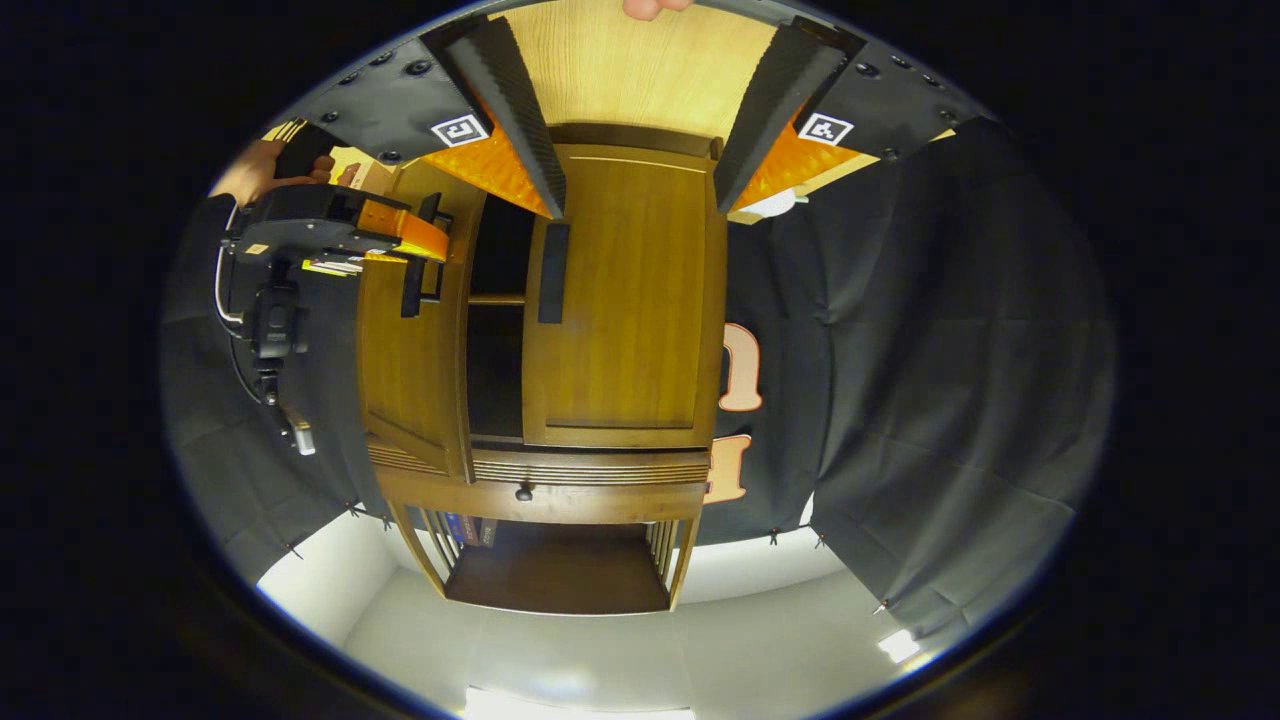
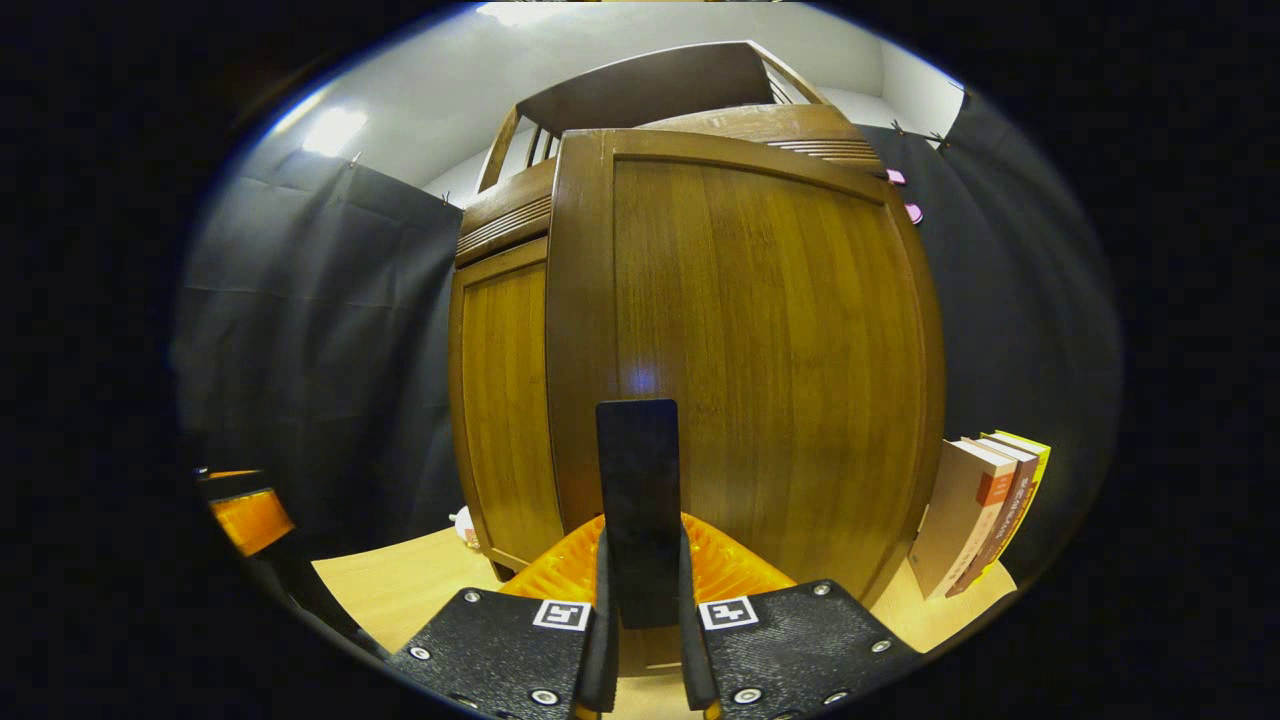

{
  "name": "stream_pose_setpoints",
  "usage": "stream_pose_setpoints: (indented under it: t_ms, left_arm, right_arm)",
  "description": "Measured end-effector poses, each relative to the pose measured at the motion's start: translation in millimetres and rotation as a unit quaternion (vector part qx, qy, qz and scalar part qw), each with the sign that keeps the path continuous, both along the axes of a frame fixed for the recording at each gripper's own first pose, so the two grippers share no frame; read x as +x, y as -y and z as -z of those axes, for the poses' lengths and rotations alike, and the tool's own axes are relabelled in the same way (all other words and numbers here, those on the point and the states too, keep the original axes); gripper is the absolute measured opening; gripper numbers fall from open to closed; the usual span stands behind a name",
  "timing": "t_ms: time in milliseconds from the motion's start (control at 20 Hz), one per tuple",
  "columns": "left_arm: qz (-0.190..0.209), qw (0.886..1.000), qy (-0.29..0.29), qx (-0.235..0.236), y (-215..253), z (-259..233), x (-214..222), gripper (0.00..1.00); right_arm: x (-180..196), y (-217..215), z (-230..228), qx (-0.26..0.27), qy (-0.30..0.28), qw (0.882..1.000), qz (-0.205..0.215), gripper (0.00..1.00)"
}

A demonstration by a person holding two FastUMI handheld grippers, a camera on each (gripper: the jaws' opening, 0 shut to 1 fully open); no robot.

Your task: Open the right door of the double-door shoe cabinet with the right hand, and open the left door with the left hand.

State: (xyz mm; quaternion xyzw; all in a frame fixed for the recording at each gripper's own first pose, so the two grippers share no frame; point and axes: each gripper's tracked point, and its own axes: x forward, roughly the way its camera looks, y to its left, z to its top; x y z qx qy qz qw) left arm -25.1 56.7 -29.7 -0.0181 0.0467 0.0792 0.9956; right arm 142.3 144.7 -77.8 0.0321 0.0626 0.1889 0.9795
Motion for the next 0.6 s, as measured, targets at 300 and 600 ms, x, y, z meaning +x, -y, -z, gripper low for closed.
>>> stream_pose_setpoints:
  t_ms: [300,600]
  left_arm:
    - [0.034,0.999,0.004,-0.001,24.4,-1.8,11.5,0.99]
    - [0.059,0.998,0.006,-0.006,44.2,-1.8,14.9,0.98]
  right_arm:
    - [-30.4,29.1,-2.5,-0.018,-0.001,1.0,0.025,0.25]
    - [-56.3,73.4,-2.1,-0.028,-0.014,0.997,0.066,0.25]
